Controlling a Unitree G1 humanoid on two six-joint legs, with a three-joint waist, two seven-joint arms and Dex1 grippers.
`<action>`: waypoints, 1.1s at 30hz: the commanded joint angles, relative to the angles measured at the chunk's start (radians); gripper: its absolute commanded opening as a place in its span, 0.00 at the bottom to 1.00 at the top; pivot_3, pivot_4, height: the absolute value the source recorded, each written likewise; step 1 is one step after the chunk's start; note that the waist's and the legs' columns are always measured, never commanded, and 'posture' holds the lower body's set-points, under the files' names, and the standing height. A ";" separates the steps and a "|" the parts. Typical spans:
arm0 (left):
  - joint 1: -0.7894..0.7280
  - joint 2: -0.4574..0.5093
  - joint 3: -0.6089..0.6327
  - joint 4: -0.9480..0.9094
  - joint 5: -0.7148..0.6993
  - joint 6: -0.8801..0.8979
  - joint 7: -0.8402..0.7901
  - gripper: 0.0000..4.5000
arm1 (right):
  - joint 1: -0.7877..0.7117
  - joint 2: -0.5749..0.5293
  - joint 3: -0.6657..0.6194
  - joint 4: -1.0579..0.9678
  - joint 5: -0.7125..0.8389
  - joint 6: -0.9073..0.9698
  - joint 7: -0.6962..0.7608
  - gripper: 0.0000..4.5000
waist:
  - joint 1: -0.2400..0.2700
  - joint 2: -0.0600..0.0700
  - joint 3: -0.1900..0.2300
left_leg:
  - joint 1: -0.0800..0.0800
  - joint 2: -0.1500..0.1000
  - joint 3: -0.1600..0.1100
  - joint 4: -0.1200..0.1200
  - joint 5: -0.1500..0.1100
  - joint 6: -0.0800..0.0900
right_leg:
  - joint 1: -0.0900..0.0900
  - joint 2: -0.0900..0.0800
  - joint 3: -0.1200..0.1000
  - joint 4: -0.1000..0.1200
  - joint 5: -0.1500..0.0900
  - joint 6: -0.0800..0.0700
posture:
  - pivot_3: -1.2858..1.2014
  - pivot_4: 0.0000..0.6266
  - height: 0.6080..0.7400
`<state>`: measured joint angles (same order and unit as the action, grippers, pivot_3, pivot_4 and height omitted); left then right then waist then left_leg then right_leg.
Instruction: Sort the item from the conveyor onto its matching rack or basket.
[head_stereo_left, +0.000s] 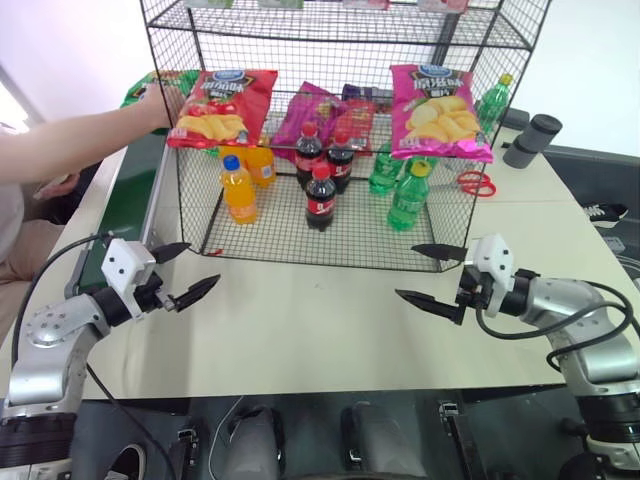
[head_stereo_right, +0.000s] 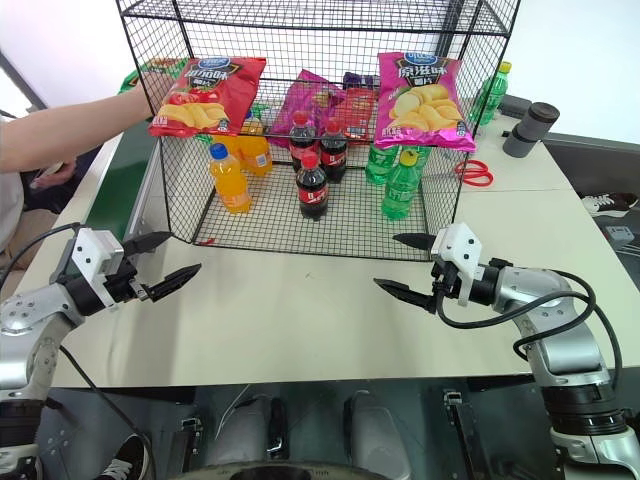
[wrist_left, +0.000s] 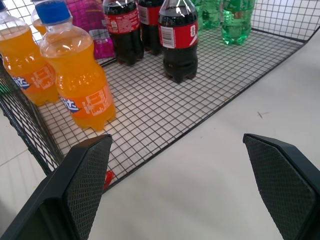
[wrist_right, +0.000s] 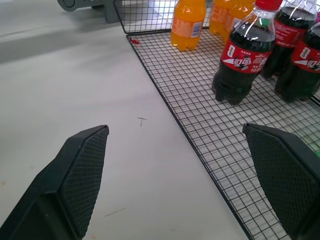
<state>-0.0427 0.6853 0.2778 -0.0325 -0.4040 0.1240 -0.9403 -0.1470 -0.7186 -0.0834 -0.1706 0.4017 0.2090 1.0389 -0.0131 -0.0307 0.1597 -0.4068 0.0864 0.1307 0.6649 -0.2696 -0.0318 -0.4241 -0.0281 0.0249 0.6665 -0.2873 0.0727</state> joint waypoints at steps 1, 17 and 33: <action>-0.002 0.006 0.001 -0.014 -0.002 -0.011 -0.003 1.00 | -0.013 0.002 -0.009 -0.009 0.004 -0.018 0.000 0.99 | 0.000 0.000 0.000 | 0.000 0.000 0.000 0.000 0.000 0.000 | 0.000 0.000 0.000 0.000 0.000 0.000 | 0.52 0.24 1.00; 0.019 0.002 0.013 -0.029 -0.011 -0.015 -0.011 1.00 | -0.022 0.004 0.002 0.001 -0.005 -0.027 0.010 0.99 | 0.000 0.000 0.000 | 0.000 0.000 0.000 0.000 0.000 0.000 | 0.000 0.000 0.000 0.000 0.000 0.000 | 0.52 0.24 1.00; 0.105 0.029 0.062 -0.077 -0.016 0.026 0.036 1.00 | -0.060 0.050 0.047 -0.005 -0.007 -0.024 -0.009 0.99 | -0.004 0.000 0.000 | 0.000 0.000 0.000 0.000 0.000 0.000 | 0.000 0.000 0.000 0.000 0.000 0.000 | 0.52 0.24 1.00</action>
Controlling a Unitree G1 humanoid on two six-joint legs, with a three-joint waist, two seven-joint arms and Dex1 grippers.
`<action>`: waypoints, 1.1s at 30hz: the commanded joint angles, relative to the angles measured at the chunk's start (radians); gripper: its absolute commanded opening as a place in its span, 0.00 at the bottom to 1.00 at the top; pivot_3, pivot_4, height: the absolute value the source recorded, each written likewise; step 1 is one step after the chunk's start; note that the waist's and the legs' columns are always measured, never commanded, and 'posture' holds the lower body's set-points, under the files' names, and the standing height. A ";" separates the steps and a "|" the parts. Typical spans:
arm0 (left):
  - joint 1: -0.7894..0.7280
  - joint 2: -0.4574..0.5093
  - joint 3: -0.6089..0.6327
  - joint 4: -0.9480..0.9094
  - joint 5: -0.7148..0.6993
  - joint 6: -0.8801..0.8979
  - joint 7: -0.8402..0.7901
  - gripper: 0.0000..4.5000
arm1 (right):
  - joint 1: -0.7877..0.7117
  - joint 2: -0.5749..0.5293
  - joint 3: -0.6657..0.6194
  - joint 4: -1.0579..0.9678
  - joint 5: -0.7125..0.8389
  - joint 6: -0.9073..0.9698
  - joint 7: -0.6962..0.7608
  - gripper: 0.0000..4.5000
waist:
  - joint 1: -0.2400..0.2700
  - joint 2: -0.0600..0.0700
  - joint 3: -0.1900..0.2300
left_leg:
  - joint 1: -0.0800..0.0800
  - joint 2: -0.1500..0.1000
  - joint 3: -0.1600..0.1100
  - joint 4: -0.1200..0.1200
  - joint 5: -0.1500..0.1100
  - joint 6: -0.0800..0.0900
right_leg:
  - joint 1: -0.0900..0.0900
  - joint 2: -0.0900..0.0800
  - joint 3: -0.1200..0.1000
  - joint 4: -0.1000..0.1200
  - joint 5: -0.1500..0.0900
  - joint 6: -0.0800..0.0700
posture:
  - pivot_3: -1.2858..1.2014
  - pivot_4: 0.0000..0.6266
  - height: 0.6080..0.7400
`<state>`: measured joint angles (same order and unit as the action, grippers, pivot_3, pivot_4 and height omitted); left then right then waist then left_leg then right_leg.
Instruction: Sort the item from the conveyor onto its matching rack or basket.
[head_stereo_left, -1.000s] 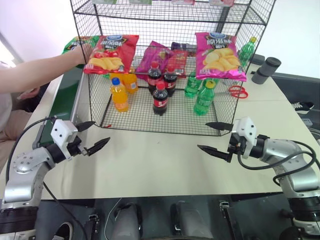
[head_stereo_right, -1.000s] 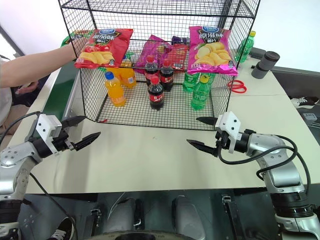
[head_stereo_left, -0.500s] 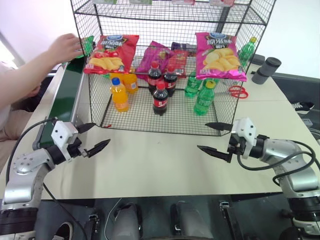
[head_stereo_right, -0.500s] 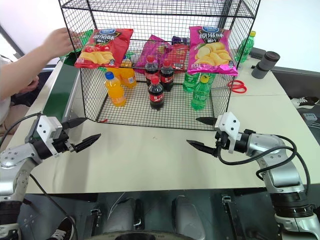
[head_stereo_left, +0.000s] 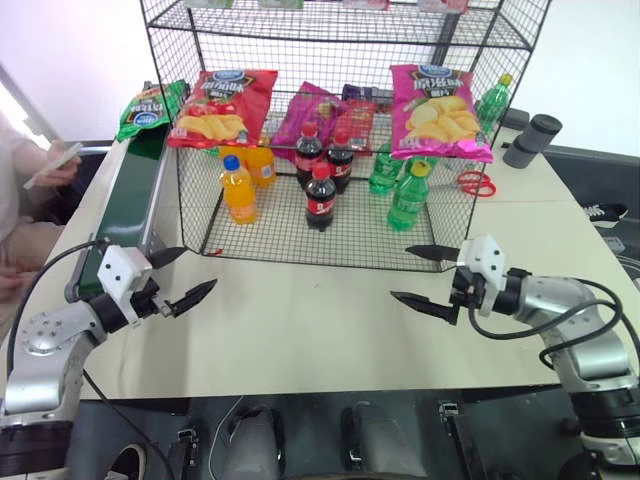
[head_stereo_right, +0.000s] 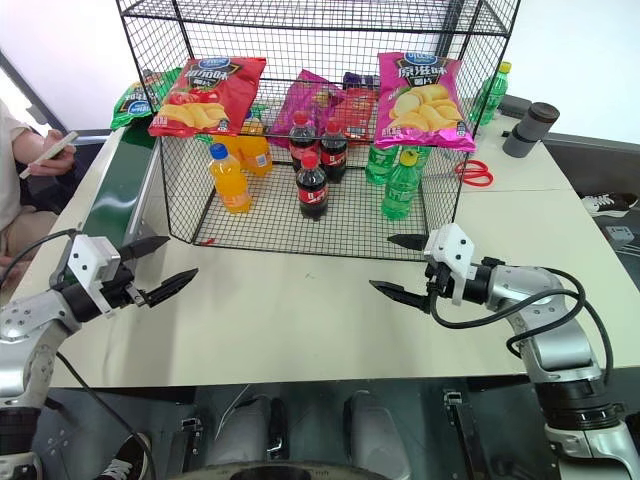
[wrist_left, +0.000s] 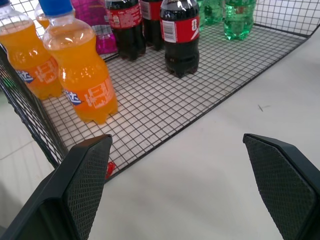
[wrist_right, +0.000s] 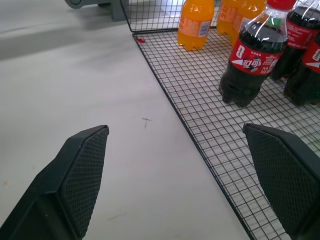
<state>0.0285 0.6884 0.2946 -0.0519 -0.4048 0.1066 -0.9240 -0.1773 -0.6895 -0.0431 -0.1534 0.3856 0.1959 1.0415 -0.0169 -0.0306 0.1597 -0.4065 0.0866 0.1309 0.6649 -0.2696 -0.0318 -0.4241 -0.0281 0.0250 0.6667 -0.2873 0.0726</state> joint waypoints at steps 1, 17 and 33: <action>0.051 0.033 0.051 -0.074 -0.023 0.067 0.022 1.00 | -0.035 0.026 0.010 -0.022 0.011 -0.007 -0.012 0.99 | -0.002 0.000 0.000 | 0.000 0.000 0.000 0.000 0.000 0.000 | 0.000 0.000 0.000 0.000 0.000 0.000 | 0.52 0.24 1.00; 0.238 0.027 0.210 -0.273 -0.123 0.312 0.128 1.00 | -0.137 0.083 0.078 0.067 0.002 -0.020 0.030 0.99 | 0.000 0.000 0.000 | 0.000 0.000 0.000 0.000 0.000 0.000 | 0.000 0.000 0.000 0.000 0.000 0.000 | 0.52 0.24 1.00; 0.408 -0.122 0.455 -0.385 -0.408 0.492 0.263 1.00 | -0.205 0.217 0.162 0.087 -0.003 0.002 0.024 0.99 | 0.001 -0.002 -0.001 | 0.000 0.000 0.000 0.000 0.000 0.000 | 0.000 -0.001 0.000 0.000 -0.002 -0.003 | 0.52 0.24 1.00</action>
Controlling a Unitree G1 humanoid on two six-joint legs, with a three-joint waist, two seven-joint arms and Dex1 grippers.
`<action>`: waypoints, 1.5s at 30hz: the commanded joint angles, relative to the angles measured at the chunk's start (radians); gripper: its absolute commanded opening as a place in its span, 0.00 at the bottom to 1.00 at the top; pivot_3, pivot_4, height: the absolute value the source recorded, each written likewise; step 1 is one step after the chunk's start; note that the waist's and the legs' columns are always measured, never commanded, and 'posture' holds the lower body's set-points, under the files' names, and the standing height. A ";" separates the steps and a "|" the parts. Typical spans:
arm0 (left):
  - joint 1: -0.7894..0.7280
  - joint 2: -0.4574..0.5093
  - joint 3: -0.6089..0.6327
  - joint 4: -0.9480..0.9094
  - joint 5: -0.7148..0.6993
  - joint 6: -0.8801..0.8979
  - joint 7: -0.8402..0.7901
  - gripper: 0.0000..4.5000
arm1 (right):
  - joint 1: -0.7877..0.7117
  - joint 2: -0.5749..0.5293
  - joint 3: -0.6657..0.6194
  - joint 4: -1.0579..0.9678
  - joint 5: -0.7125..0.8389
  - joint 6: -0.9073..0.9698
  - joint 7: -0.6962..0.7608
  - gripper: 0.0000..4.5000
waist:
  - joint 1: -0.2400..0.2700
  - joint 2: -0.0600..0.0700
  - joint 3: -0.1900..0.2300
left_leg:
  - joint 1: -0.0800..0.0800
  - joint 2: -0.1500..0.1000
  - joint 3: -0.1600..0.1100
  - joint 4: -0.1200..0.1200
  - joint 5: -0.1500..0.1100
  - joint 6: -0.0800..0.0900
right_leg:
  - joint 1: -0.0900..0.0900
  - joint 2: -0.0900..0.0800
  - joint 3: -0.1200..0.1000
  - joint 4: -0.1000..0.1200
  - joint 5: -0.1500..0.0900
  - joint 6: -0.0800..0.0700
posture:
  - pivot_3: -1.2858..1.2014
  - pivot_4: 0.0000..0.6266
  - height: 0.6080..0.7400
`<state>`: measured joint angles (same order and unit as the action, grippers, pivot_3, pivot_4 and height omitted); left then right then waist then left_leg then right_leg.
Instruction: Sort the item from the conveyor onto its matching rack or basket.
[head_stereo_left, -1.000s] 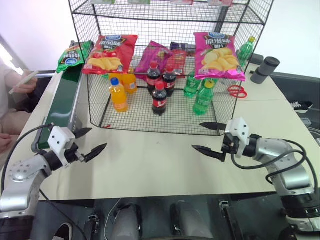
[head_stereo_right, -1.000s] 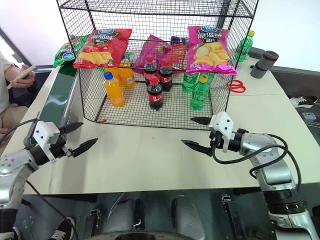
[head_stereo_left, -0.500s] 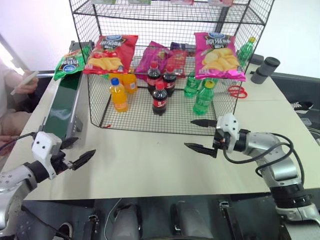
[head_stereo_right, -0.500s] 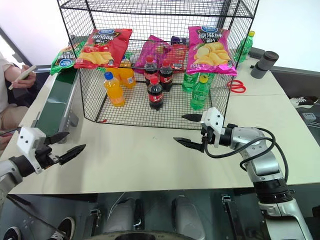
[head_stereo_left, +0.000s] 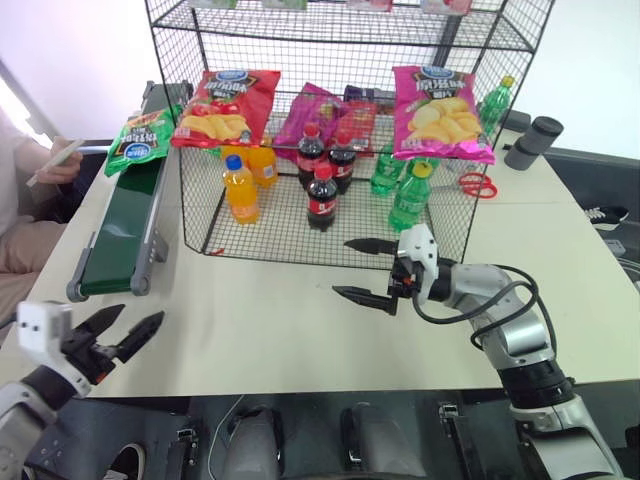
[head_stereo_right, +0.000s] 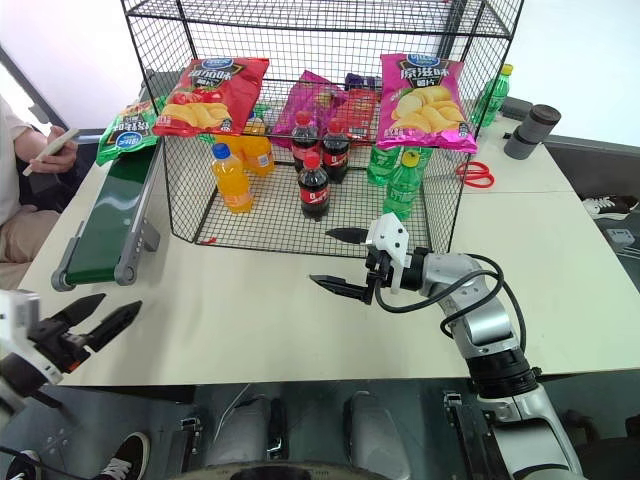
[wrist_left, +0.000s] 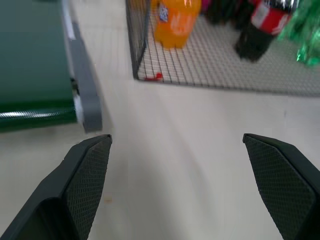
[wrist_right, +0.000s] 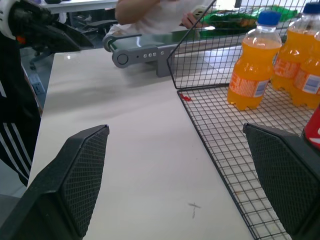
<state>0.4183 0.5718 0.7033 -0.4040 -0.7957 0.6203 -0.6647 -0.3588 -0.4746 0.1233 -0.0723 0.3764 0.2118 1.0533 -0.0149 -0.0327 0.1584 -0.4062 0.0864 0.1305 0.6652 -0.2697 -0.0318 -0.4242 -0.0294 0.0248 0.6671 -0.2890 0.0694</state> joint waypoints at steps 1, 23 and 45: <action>0.023 -0.010 0.053 -0.035 -0.025 -0.018 0.014 1.00 | -0.031 0.005 -0.003 0.015 0.003 -0.016 0.013 0.99 | -0.002 0.000 0.000 | 0.000 0.000 0.000 0.000 0.000 0.000 | 0.000 0.000 0.000 0.000 0.000 0.000 | 0.52 0.24 1.00; 0.122 0.188 -0.039 0.381 1.158 -1.162 0.376 1.00 | -0.098 0.143 0.147 0.054 -0.001 0.054 0.070 0.99 | -0.003 -0.002 -0.001 | -0.001 0.000 0.003 -0.002 -0.001 0.000 | -0.003 -0.004 0.000 -0.001 0.000 -0.002 | 0.52 0.24 1.00; 0.053 0.246 -0.140 0.480 1.117 -1.193 0.369 1.00 | -0.086 0.163 0.168 0.077 -0.087 -0.102 0.062 0.99 | -0.005 -0.002 -0.001 | -0.001 0.001 0.005 -0.002 -0.001 0.000 | -0.003 -0.003 -0.001 0.000 0.000 -0.001 | 0.52 0.24 1.00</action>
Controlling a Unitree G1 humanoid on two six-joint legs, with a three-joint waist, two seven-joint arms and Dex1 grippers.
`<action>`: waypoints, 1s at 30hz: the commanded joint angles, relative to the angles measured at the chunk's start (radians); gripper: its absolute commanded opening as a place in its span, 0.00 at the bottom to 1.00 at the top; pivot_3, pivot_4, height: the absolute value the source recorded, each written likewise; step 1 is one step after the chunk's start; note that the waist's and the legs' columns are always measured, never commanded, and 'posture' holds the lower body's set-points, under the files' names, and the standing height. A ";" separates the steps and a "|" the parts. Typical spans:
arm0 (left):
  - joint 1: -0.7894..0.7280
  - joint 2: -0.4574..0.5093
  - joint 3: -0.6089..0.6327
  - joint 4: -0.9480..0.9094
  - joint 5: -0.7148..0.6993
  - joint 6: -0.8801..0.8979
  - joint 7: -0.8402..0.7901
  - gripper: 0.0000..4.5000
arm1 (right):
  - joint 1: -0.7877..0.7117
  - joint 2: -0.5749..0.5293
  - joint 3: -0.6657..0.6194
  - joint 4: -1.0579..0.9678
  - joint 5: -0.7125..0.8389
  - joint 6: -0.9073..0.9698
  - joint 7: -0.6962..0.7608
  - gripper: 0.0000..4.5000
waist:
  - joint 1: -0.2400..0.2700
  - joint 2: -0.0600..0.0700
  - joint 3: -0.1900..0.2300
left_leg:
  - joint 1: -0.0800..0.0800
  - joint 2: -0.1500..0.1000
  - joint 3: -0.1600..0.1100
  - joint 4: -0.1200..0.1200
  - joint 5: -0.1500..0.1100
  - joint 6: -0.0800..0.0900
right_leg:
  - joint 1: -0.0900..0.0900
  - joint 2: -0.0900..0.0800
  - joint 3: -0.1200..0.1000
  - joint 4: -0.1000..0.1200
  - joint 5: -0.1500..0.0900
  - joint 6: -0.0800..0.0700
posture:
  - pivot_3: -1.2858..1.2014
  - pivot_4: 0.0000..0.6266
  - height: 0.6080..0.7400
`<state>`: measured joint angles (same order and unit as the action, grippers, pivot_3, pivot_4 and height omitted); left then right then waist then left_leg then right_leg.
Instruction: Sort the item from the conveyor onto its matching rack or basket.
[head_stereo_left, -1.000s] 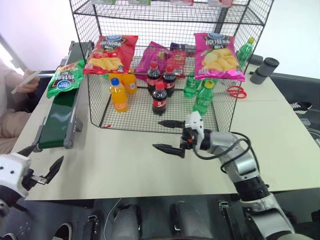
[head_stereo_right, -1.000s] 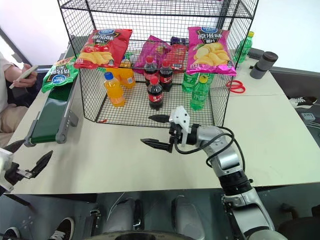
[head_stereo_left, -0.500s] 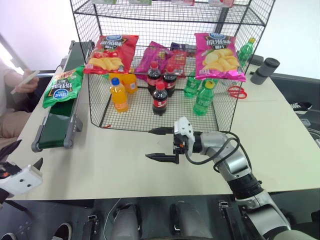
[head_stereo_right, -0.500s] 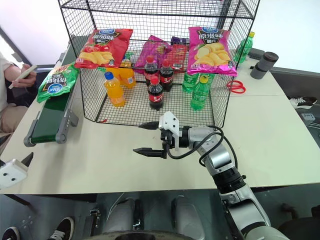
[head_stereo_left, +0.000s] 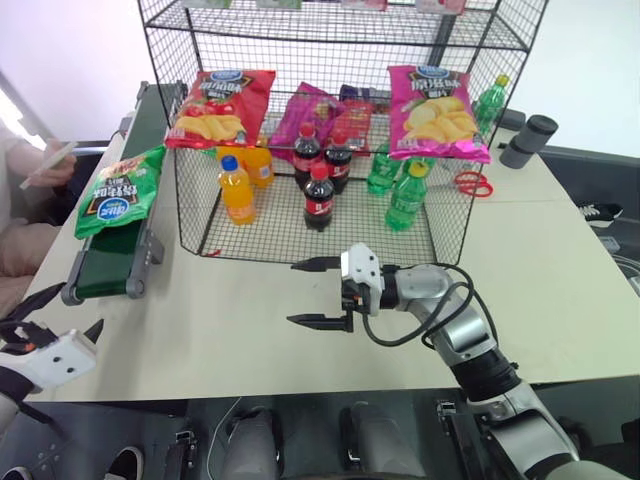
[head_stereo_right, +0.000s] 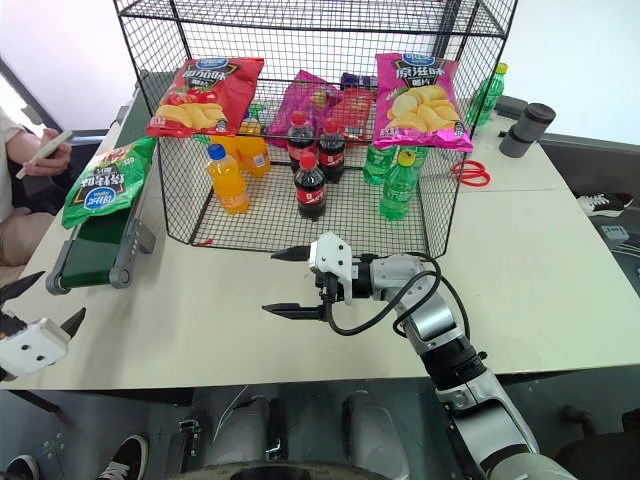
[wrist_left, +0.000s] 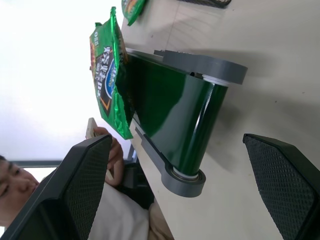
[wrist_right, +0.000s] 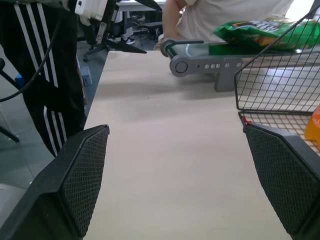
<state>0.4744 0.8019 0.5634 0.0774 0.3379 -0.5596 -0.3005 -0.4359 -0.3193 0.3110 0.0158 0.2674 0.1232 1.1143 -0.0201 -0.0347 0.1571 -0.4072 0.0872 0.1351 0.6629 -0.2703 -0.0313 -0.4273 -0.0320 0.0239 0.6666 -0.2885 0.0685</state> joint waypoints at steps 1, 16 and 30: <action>-0.005 0.017 -0.002 0.001 -0.017 -0.014 0.005 1.00 | -0.009 0.008 -0.023 -0.011 0.028 -0.013 0.003 0.99 | 0.000 0.000 0.000 | 0.000 0.000 0.000 0.000 0.000 0.000 | 0.000 0.000 0.000 0.000 0.000 0.000 | 0.52 0.24 1.00; -0.032 0.029 -0.027 0.019 -0.008 -0.023 0.015 1.00 | 0.018 0.064 -0.083 -0.064 0.176 0.128 -0.036 0.99 | 0.001 0.000 0.000 | 0.000 0.000 0.000 0.000 0.000 0.000 | 0.000 0.000 0.000 0.000 0.000 0.001 | 0.52 0.24 1.00; -0.081 0.037 -0.046 0.036 -0.006 0.001 0.014 1.00 | 0.022 0.057 -0.072 -0.057 0.130 0.097 -0.044 0.99 | 0.001 0.000 0.000 | 0.000 0.000 0.000 0.000 0.000 0.000 | 0.000 0.000 0.000 0.000 0.001 0.001 | 0.52 0.24 1.00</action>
<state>0.4020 0.8211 0.5190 0.1152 0.3384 -0.5675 -0.2966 -0.4098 -0.2570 0.2449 -0.0142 0.3953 0.2387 1.0701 -0.0193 -0.0349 0.1569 -0.4072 0.0874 0.1351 0.6629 -0.2703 -0.0314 -0.4273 -0.0316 0.0236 0.6668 -0.2878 0.0699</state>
